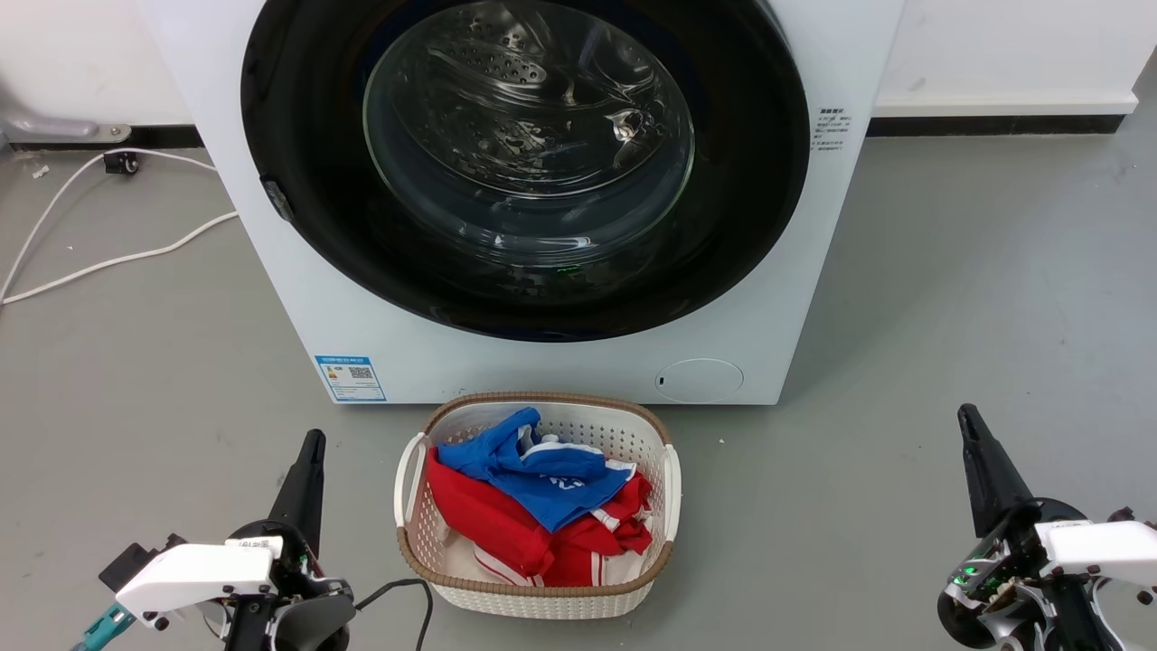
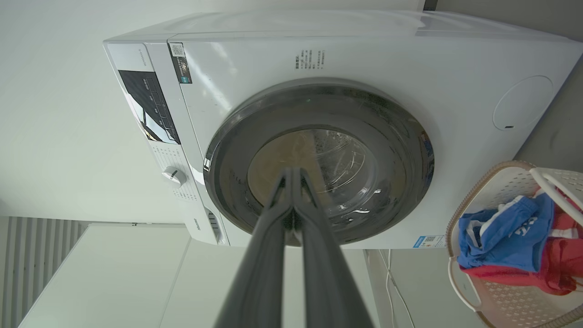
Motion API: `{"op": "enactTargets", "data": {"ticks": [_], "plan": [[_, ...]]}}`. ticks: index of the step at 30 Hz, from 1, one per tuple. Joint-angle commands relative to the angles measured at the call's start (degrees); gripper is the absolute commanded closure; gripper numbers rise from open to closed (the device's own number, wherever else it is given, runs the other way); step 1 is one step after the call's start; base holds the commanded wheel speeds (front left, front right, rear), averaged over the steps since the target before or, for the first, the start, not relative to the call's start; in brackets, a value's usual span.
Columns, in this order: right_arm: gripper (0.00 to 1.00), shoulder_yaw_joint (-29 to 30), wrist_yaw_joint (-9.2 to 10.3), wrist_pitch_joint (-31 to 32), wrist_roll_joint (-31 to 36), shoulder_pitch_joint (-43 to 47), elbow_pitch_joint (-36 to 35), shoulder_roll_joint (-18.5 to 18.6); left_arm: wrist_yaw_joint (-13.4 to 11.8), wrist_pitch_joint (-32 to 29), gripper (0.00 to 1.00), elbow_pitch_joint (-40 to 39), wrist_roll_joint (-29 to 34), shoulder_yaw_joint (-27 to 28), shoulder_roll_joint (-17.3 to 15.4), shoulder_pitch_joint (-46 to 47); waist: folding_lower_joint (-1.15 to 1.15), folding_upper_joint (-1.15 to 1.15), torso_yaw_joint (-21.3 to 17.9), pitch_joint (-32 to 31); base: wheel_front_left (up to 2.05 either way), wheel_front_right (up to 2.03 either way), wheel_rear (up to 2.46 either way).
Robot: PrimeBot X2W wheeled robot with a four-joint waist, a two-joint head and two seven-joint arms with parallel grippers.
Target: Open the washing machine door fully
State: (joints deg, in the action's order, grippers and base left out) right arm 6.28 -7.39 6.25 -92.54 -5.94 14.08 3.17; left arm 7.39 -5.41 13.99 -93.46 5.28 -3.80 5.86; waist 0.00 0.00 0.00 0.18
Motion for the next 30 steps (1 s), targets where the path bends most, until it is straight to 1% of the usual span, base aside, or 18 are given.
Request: {"op": "enactTargets", "data": {"ticks": [1,30], "plan": [[1.0,0.1,-0.19,0.1,0.3,-0.6,0.0,-0.2,0.2,-0.3,1.0,0.1,0.4,0.2,0.0,0.6,0.0,0.0,0.0,0.0,0.0,0.0,0.0],[1.0,0.2,-0.19,0.2,0.5,-0.7,0.1,-0.3,0.2,-0.5,1.0,0.1,0.7,0.5,0.3,0.6,0.0,0.0,0.0,0.0,0.0,0.0,0.0]]}}
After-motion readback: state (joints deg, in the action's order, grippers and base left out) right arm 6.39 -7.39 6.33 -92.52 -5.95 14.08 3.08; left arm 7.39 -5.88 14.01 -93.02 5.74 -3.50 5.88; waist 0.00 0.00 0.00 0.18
